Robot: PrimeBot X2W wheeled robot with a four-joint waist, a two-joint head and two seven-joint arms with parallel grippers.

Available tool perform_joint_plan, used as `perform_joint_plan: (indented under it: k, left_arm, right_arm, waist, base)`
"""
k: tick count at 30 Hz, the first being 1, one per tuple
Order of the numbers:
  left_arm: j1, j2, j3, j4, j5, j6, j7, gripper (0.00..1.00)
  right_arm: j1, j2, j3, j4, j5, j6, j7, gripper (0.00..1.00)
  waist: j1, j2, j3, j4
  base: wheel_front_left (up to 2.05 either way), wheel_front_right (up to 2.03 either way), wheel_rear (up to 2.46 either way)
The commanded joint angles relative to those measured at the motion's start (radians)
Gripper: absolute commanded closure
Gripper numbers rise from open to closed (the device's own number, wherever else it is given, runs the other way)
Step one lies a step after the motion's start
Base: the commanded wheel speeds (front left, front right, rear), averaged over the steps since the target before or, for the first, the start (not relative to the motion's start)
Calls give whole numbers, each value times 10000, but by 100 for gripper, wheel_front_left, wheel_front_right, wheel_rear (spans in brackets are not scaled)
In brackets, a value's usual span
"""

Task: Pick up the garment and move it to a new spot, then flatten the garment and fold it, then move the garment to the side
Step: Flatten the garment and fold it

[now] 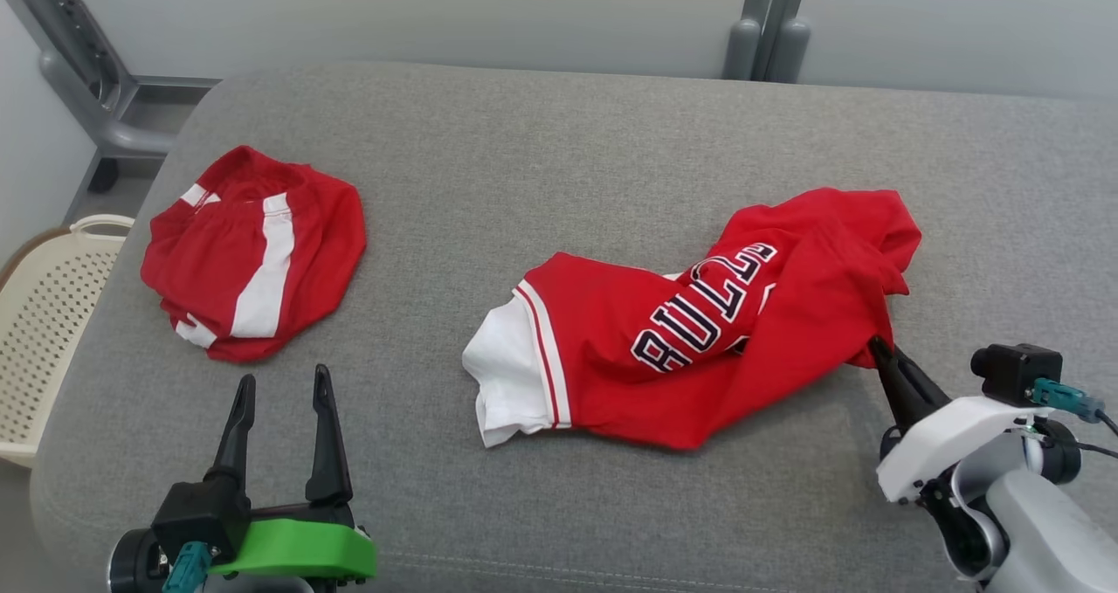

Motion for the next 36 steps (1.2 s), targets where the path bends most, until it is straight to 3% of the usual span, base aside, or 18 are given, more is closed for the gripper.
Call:
perform_joint_plan:
  k: [1,8,15,24,36]
  left_arm:
    - [122,8,36,-27,-15,25,-35,0]
    - [172,8,61,-63,-47,65,-37,0]
    - [3,11,8,-31,-50,9,-35,0]
    - [14,10,48,54,22,-21,-35,0]
    - [215,10,-24,44,-77,61,-35,0]
  right_arm:
    - [300,-450,-8,-421,142,-7,167,100]
    - [1714,-1462,-141,-2697,1235,-5,1438,100]
    - [2696,-1353,-272,-3459,1662,-4,2048,100]
    - [2675,-1544,-312,-4681,2232,-4,2225,100]
    - [2044,-2513,-1057,-6329,2028,-4,3210,100]
  waist:
    - [0,-1,-62,-221]
    - [0,-1,-55,-616]
    - [0,-1,24,-808]
    - [0,-1,-98,-879]
    - [0,-1,-299,-743]
  base:
    - [0,0,0]
    - [0,0,0]
    - [0,0,0]
    - [0,0,0]
    - [0,0,0]
